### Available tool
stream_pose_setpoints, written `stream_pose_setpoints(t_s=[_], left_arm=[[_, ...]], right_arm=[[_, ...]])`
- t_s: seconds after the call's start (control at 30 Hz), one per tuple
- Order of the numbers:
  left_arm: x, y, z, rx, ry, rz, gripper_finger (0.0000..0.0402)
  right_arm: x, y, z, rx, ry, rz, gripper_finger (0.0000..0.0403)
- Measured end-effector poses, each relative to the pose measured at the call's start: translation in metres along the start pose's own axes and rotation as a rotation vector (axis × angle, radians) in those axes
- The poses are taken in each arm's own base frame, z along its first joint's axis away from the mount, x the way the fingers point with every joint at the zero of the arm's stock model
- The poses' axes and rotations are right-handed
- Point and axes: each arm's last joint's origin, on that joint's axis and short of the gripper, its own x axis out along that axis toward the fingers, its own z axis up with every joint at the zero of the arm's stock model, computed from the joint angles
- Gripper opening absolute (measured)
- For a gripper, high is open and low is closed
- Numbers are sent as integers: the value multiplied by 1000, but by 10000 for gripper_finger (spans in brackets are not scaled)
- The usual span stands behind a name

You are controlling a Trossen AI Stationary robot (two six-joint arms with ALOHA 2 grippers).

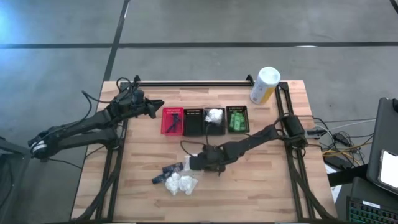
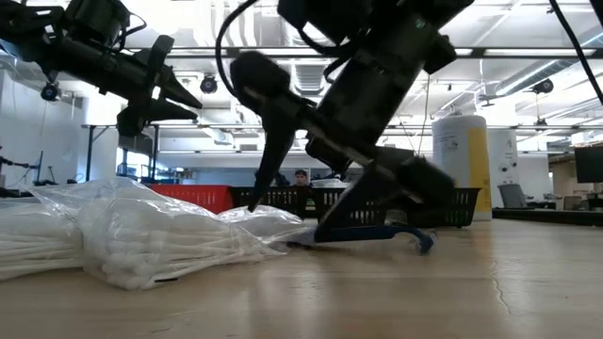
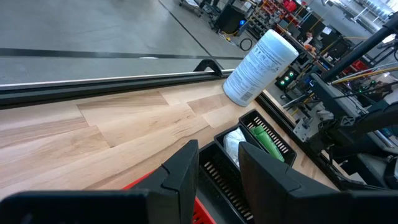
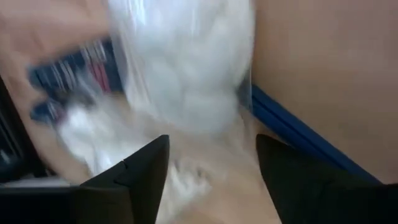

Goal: Pick & Place Travel size toiletries
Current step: Put the cotton pack into the middle black bin

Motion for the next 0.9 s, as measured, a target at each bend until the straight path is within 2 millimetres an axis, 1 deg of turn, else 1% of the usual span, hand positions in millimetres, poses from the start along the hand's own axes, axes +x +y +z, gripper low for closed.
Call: stream_pose_setpoints(t_s=[0.1, 0.27, 0.63, 0.8, 0.9], left_arm=[[0, 0, 0, 0, 0, 0, 120], [0, 0, 0, 0, 0, 0, 120], [0, 0, 0, 0, 0, 0, 120], [0, 0, 0, 0, 0, 0, 120], [0, 0, 0, 0, 0, 0, 120]], right_arm=[[0, 1, 5, 5, -38, 8, 204], [0, 1, 4, -22, -27, 8, 154], [0, 1, 4, -69, -17, 8, 16], [-2, 3, 4, -100, -24, 14, 9], [-9, 7, 3, -143, -23, 33, 8]])
